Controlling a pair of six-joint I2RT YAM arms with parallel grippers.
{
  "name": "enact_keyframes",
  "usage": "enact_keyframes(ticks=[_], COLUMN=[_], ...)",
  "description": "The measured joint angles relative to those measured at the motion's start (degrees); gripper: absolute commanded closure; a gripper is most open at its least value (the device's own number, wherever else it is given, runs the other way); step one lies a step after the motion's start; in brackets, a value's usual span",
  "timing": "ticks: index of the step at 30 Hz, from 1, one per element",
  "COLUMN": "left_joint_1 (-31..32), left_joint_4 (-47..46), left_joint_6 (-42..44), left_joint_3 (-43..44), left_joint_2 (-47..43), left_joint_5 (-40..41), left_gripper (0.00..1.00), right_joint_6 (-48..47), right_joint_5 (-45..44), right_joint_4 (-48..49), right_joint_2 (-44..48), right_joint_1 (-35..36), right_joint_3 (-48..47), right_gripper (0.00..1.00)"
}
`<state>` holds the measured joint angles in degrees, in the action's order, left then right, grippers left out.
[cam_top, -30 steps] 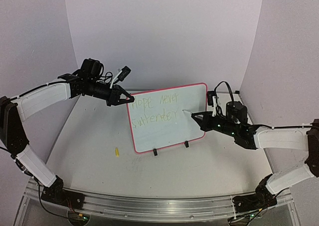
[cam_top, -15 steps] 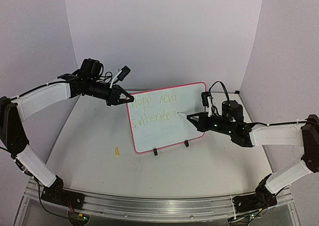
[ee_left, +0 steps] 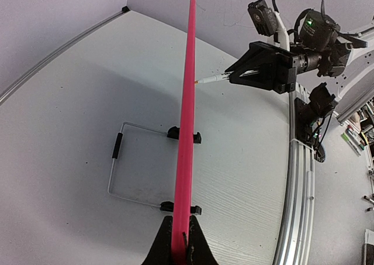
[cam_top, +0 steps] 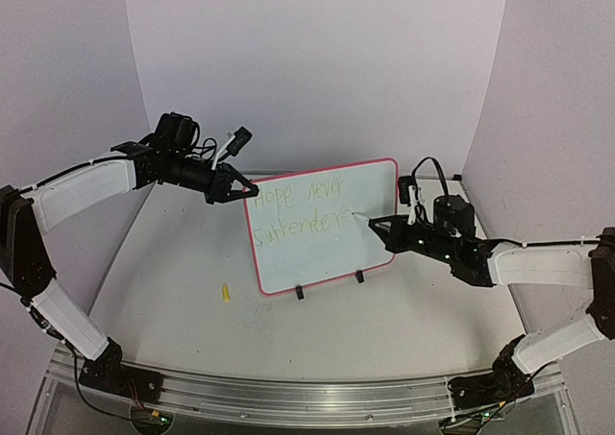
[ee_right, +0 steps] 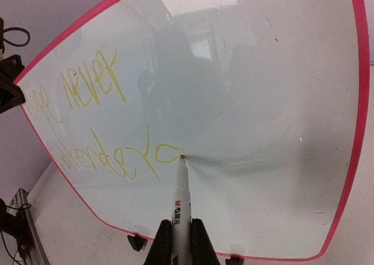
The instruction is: Write a sentence on the whiteboard
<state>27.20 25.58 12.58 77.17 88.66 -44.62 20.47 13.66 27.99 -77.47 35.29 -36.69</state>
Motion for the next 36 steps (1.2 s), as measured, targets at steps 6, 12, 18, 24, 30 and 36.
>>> enact_keyframes(ticks=[6,12,18,24,30,36], left_joint_1=[0.0,0.0,0.0,0.0,0.0,0.0], left_joint_4=[0.0,0.0,0.0,0.1,0.2,0.4], left_joint_6=[0.0,0.0,-0.1,-0.2,0.2,0.7], left_joint_3=[0.0,0.0,0.0,0.0,0.0,0.0], left_joint_2=[0.0,0.0,0.0,-0.1,-0.1,-0.1], left_joint_5=[0.0,0.0,0.1,0.2,0.2,0.1], left_gripper=[1.00,1.00,1.00,1.00,1.00,1.00], right_joint_6=[0.1,0.2,0.2,0.5,1.5,2.5], right_joint_5=[-0.1,0.4,2.6,4.1,4.5,3.6], right_joint_4=[-1.2,-2.3,-2.4,-1.8,-0.2,1.8], right_joint_2=[0.0,-0.2,-1.7,-2.6,-0.7,5.2], right_joint_1=[0.0,0.0,0.0,0.0,0.0,0.0], right_joint_3=[0.1,0.1,-0.1,-0.4,0.0,2.3], right_gripper=[1.00,1.00,1.00,1.00,1.00,1.00])
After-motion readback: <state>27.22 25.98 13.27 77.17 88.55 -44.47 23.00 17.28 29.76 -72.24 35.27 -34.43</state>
